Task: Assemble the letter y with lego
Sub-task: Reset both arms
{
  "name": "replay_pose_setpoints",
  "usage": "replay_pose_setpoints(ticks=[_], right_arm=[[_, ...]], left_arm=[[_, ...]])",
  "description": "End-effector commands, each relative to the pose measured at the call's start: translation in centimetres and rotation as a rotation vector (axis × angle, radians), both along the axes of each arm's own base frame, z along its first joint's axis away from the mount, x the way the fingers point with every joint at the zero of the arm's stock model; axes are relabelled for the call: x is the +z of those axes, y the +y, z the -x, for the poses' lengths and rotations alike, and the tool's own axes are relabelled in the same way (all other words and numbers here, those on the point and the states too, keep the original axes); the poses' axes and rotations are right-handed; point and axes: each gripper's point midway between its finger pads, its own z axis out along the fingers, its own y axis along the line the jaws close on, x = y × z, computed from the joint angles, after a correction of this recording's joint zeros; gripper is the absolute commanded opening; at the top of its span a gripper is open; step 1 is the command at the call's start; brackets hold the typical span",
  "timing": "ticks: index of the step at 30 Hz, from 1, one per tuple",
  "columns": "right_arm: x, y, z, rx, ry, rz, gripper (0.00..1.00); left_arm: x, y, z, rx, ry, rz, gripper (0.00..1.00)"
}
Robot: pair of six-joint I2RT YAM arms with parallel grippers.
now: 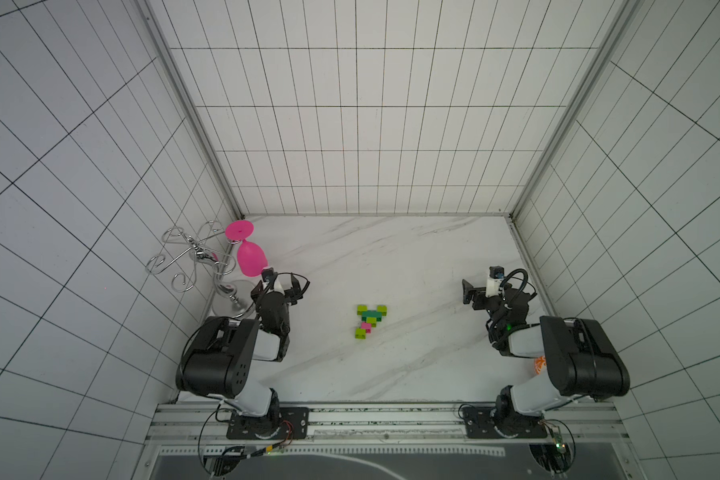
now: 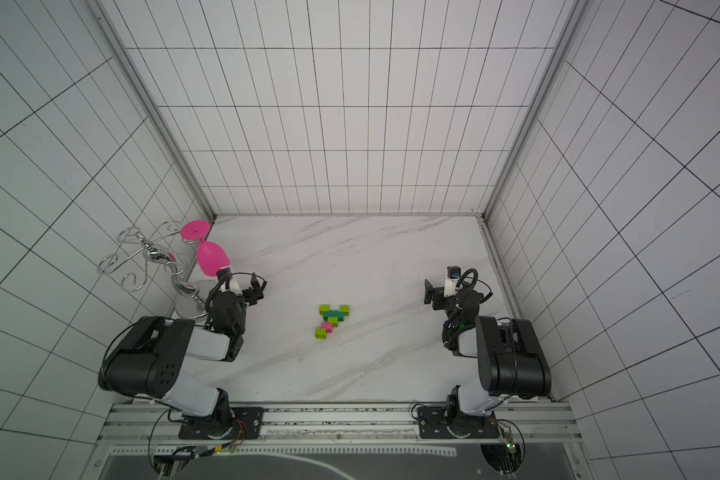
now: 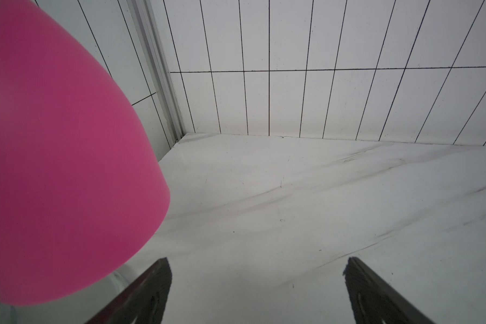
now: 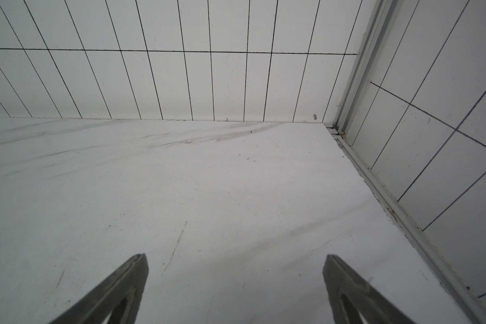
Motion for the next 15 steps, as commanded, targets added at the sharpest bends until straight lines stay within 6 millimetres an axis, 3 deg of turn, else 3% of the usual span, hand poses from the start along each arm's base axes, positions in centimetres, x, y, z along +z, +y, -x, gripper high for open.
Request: replay_pose_setpoints(ticks=[1, 4, 15], right_arm=[[1.2, 0.3, -2.1, -0.015, -0.054, 0.002, 0.46], [1.3, 0.2, -2.0, -0.013, -0.061, -0.002, 0.52], [1.2, -1.1, -2.9, -0.040, -0.138, 0.090, 0.55]], left_arm=[[0.9, -0.3, 0.0, -0.016, -0.038, 0.014, 0.63], [1.0, -0.3, 0.0, -0.018, -0.041, 0.017, 0.63], [1.0, -0.3, 0.0, -0.015, -0.038, 0.022, 0.63]])
